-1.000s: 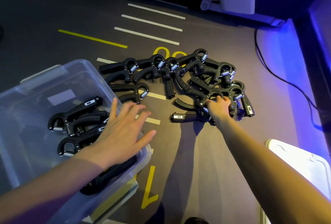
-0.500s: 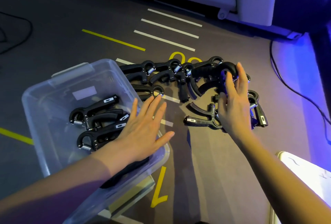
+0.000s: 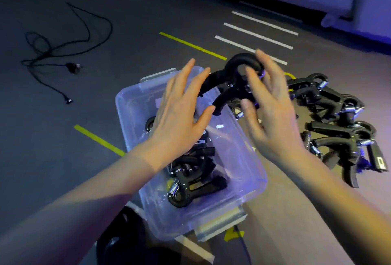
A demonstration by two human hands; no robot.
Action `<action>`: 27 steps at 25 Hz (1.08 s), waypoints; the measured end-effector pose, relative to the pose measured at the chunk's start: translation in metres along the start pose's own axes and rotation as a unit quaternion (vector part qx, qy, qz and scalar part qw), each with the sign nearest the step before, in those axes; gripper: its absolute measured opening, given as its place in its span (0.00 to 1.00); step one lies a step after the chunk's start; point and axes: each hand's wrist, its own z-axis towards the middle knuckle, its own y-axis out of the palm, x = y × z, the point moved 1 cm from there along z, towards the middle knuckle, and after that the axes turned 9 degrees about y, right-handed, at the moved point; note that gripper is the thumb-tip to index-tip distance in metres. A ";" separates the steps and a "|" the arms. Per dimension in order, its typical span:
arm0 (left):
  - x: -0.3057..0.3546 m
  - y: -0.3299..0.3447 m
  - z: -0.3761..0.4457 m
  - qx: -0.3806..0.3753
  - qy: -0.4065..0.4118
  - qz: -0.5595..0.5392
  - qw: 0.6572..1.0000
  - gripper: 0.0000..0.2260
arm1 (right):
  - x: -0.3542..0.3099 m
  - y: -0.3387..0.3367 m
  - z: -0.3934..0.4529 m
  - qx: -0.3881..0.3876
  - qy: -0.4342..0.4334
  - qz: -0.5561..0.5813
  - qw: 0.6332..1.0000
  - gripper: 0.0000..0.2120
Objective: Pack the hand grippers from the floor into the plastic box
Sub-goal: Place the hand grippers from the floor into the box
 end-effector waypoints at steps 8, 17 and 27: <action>-0.039 -0.029 -0.013 -0.013 -0.057 -0.150 0.987 0.12 | -0.034 0.052 -0.011 -0.156 -0.078 0.043 0.984 0.21; -0.065 -0.035 -0.032 -0.002 -0.111 -0.256 0.960 0.07 | -0.018 0.071 -0.011 -0.303 0.201 0.306 0.880 0.13; -0.065 -0.037 -0.031 0.030 -0.192 -0.379 0.905 0.10 | -0.021 0.077 -0.003 -0.383 0.189 0.288 0.857 0.18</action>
